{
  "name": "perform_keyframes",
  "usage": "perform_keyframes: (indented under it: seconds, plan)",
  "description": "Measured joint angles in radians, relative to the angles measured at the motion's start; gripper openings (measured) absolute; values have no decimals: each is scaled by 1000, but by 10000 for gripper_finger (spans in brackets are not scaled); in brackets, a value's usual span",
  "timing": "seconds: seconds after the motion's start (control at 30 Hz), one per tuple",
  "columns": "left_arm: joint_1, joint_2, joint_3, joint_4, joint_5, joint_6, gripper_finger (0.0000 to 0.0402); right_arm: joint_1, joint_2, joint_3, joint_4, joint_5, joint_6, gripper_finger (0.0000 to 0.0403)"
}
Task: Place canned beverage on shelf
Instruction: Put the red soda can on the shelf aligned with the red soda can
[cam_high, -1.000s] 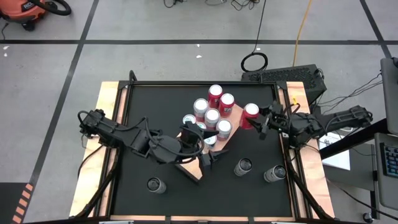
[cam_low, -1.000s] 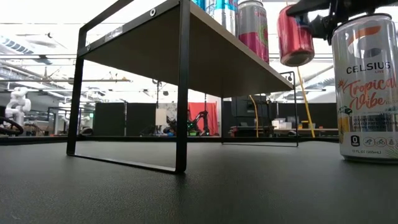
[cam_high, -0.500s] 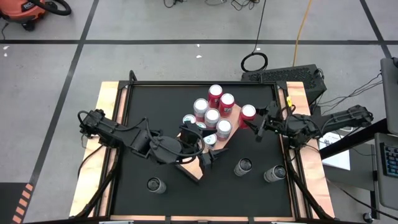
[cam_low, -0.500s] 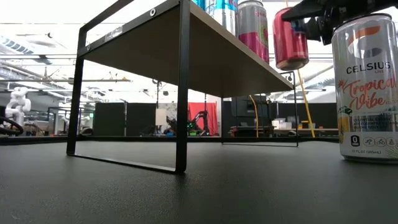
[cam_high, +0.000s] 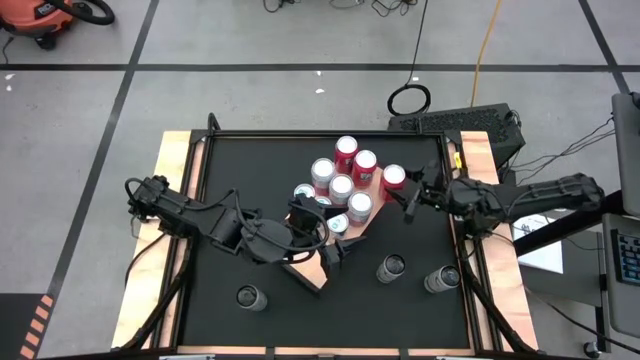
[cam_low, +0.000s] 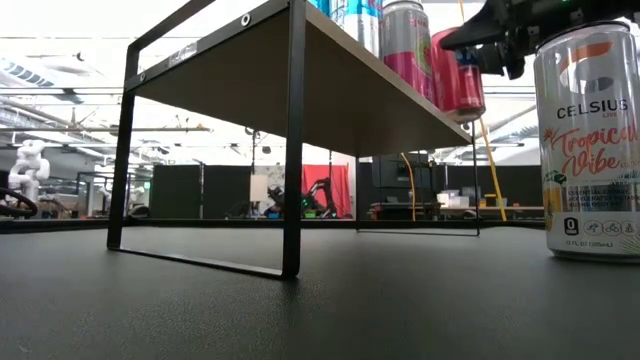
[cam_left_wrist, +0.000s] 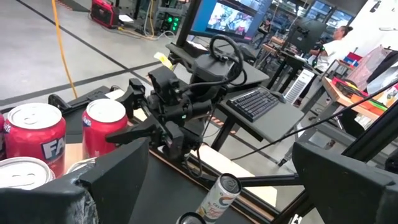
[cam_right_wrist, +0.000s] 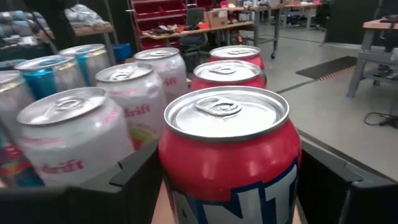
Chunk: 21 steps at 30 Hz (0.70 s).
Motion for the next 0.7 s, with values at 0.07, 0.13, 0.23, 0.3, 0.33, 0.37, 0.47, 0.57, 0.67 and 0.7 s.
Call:
perform_keyframes:
  seconds: [0.07, 0.13, 0.23, 0.3, 0.33, 0.37, 0.47, 0.57, 0.67, 0.7]
  plan:
    - [0, 0, 0, -1, 0, 0, 398, -12, 8, 0, 6, 0, 1, 272]
    - [0, 0, 0, -1, 0, 0, 398, -23, 20, 0, 17, -15, 0, 272]
    - [0, 0, 0, -1, 0, 0, 398, -42, 46, 0, 56, -71, -2, 272]
    - [0, 0, 0, -1, 0, 0, 398, -49, 64, 1, 67, -86, 2, 272]
    - [0, 0, 0, -1, 0, 0, 398, -51, 71, 1, 64, -85, 3, 272]
    - [0, 0, 0, -2, 0, 0, 398, -53, 76, 1, 62, -82, 4, 272]
    - [0, 0, 0, -2, 0, 0, 398, -60, 84, 1, 64, -79, 6, 272]
    - [0, 0, 0, -2, 0, 0, 398, -65, 92, 1, 69, -78, 6, 272]
    - [0, 0, 0, -2, 0, 1, 398, -71, 99, 2, 71, -79, 12, 272]
    - [0, 0, 0, -4, 0, 1, 398, -74, 101, 2, 72, -79, 20, 272]
